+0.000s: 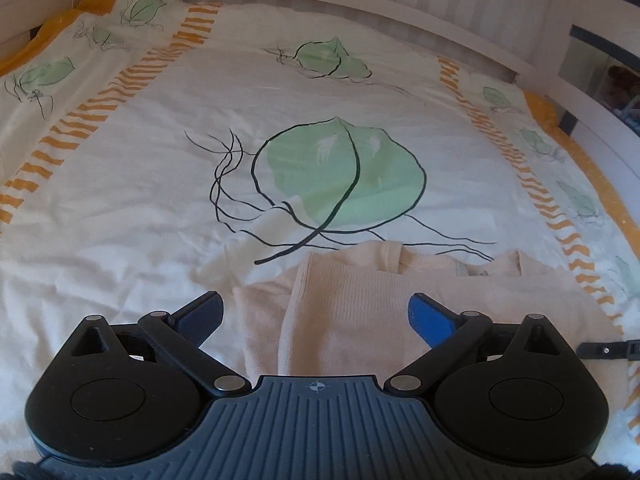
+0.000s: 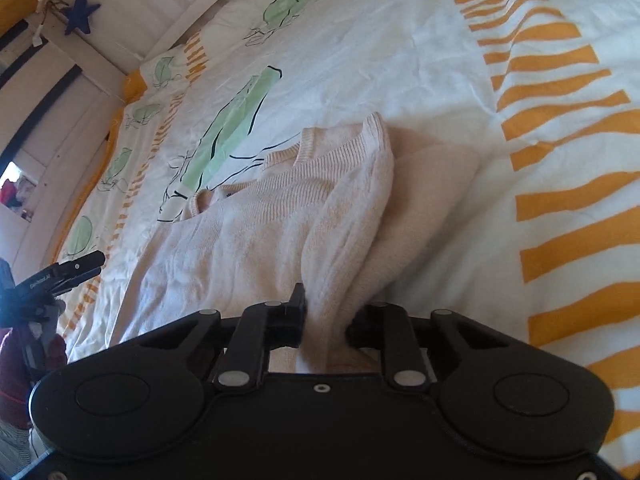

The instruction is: Fold small clothes

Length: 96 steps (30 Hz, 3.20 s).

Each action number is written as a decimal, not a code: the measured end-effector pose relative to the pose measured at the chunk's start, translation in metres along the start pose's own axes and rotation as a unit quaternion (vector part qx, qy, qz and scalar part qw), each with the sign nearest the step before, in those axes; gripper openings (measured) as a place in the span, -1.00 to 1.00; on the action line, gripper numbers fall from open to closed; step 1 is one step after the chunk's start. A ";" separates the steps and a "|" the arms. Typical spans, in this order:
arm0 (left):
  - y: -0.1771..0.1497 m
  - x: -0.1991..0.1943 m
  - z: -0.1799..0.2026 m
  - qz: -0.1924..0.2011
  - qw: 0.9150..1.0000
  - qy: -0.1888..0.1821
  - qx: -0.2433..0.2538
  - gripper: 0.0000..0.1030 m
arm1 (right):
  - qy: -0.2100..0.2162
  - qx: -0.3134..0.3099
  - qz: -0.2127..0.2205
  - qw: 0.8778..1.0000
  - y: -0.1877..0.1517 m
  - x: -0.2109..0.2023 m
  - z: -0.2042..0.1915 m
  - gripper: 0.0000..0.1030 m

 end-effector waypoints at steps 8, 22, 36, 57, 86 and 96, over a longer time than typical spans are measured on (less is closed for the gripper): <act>0.016 -0.004 -0.003 -0.016 0.999 -0.042 -0.027 0.94 | 0.006 -0.052 0.023 0.998 0.041 0.002 -0.081 -0.47; 0.044 -0.026 -0.036 0.001 0.996 -0.056 -0.075 0.94 | 0.074 -0.104 -0.010 0.992 0.030 0.117 -0.216 -0.48; 0.037 -0.016 -0.038 -0.024 0.996 -0.054 -0.064 0.94 | -0.014 -0.271 0.006 0.962 -0.008 0.141 -0.275 0.34; 0.040 -0.024 -0.049 -0.007 0.996 -0.052 -0.067 0.95 | -0.064 -0.301 0.005 0.951 0.009 0.140 -0.293 0.81; 0.006 0.007 -0.037 -0.068 0.996 -0.055 -0.031 0.95 | -0.097 -0.264 0.090 0.956 -0.011 0.084 -0.217 0.85; -0.006 0.043 -0.054 -0.095 0.991 -0.051 -0.085 0.95 | -0.066 -0.133 0.036 0.988 0.024 0.131 -0.149 0.36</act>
Point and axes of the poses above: each gripper's, at about its wrist camera, not at the fingertips, and x roughly the way its jaws point, z to its right, y to its top, the point moved 7 cm from there along x, roughly the way its jaws point, and after that the axes turned 15 degrees about -x, right-handed, at the moved point
